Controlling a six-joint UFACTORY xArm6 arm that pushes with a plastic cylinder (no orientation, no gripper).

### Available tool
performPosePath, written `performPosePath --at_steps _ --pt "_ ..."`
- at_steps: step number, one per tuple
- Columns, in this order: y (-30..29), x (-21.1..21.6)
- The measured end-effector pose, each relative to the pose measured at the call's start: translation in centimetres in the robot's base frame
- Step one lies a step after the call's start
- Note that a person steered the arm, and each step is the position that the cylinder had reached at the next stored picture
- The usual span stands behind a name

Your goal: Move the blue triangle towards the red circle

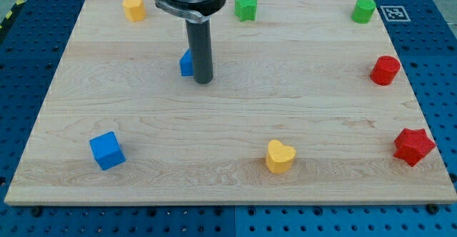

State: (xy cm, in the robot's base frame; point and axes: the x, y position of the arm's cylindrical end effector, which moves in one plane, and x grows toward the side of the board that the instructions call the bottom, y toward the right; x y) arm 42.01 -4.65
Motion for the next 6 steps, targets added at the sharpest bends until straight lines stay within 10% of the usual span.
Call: performPosePath --at_steps 2,4,6 --pt "-7.2 -4.2" --pt "5.2 -3.3" --pt "0.7 -3.4"
